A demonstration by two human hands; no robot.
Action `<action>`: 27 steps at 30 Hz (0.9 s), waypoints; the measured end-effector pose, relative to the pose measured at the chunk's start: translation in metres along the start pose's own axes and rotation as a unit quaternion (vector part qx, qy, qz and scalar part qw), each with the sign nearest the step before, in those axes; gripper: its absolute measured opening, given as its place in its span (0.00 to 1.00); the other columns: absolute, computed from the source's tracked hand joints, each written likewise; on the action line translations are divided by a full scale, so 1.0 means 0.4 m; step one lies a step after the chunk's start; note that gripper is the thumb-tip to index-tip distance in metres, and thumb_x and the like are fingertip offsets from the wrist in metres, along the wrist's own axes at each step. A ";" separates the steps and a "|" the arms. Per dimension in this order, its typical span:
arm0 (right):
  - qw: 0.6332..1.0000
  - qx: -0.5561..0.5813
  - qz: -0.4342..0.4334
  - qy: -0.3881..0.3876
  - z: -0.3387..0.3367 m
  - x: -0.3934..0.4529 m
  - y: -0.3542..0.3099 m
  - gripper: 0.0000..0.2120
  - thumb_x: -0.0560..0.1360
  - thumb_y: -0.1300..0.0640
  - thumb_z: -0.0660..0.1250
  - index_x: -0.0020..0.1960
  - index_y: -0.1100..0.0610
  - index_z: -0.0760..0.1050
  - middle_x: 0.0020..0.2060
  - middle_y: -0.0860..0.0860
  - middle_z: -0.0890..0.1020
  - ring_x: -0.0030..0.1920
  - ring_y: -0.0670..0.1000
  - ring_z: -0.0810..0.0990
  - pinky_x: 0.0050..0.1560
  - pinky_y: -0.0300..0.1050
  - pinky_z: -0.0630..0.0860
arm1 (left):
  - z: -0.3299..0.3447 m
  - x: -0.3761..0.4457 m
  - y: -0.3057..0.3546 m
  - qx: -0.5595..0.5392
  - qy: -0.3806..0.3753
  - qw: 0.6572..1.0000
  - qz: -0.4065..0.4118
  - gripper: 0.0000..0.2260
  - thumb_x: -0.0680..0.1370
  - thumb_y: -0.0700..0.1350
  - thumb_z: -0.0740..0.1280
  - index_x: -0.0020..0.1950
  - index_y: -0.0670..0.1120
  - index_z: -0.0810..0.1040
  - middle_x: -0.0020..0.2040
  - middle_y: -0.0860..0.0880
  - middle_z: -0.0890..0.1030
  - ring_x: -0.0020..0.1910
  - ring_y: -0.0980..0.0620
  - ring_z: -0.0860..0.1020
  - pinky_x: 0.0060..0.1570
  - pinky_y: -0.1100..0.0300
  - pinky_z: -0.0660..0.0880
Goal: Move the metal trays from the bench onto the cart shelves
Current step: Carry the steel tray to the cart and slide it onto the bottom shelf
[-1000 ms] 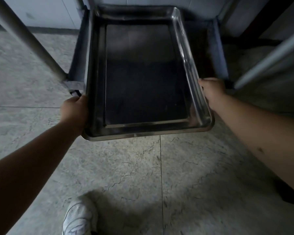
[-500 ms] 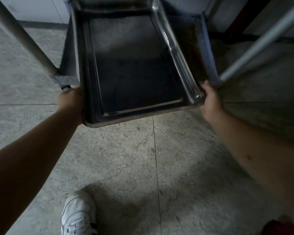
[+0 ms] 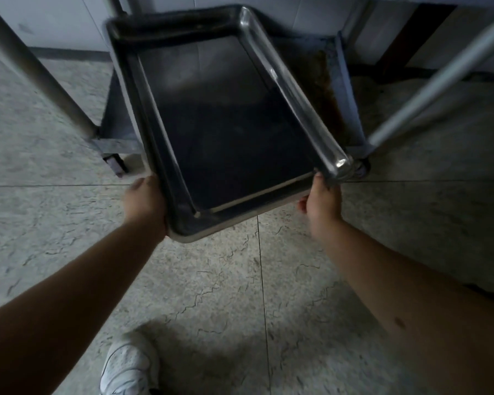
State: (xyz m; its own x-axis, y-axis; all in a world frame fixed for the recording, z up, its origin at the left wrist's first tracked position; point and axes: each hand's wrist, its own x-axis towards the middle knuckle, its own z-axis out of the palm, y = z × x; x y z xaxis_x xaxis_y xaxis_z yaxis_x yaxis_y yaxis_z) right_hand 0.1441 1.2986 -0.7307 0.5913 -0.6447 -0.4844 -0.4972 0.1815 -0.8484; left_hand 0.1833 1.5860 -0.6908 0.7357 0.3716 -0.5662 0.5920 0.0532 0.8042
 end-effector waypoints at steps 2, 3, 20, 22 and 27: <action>0.997 0.053 0.044 0.017 -0.019 0.046 -0.024 0.12 0.79 0.43 0.62 0.49 0.51 0.75 0.36 0.49 0.78 0.23 0.43 0.77 0.24 0.37 0.71 | 0.031 -0.036 -0.035 -0.031 -0.032 0.999 -0.019 0.11 0.83 0.48 0.61 0.51 0.47 0.82 0.43 0.48 0.87 0.43 0.51 0.86 0.41 0.56 0.82; 0.996 0.064 0.064 0.020 -0.030 0.071 -0.040 0.11 0.78 0.42 0.64 0.48 0.49 0.75 0.37 0.49 0.78 0.26 0.44 0.77 0.26 0.37 0.72 | 0.046 -0.051 -0.050 -0.046 -0.052 0.997 -0.028 0.12 0.84 0.48 0.59 0.54 0.46 0.81 0.47 0.45 0.87 0.47 0.47 0.86 0.47 0.51 0.83; 0.993 -0.045 -0.046 -0.099 0.047 -0.185 0.055 0.18 0.79 0.40 0.61 0.61 0.51 0.73 0.51 0.46 0.82 0.49 0.46 0.83 0.42 0.36 0.77 | 0.166 -0.143 -0.080 -0.129 -0.143 0.980 -0.047 0.11 0.86 0.46 0.57 0.61 0.40 0.74 0.54 0.40 0.83 0.49 0.43 0.86 0.48 0.46 0.83; 0.994 -0.037 -0.046 -0.094 0.059 -0.240 0.091 0.14 0.78 0.42 0.63 0.59 0.48 0.70 0.44 0.45 0.81 0.37 0.42 0.82 0.34 0.32 0.75 | 0.181 -0.152 -0.081 -0.136 -0.141 0.979 -0.051 0.11 0.86 0.46 0.57 0.60 0.41 0.74 0.53 0.40 0.83 0.48 0.43 0.86 0.48 0.46 0.83; 0.995 0.022 0.058 -0.077 0.040 -0.209 0.078 0.05 0.79 0.58 0.59 0.52 0.56 0.72 0.30 0.53 0.78 0.24 0.46 0.77 0.24 0.38 0.73 | 0.195 -0.136 -0.060 -0.013 -0.237 0.970 -0.056 0.11 0.85 0.49 0.59 0.56 0.43 0.77 0.48 0.42 0.84 0.45 0.45 0.86 0.41 0.52 0.82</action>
State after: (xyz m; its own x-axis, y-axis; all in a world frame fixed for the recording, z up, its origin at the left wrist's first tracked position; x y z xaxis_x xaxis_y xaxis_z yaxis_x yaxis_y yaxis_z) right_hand 0.0893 1.3703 -0.7200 0.6238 -0.4974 -0.6029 -0.5407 0.2824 -0.7924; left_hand 0.1546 1.4923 -0.6933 0.7397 -0.1056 -0.6645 0.6727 0.0940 0.7339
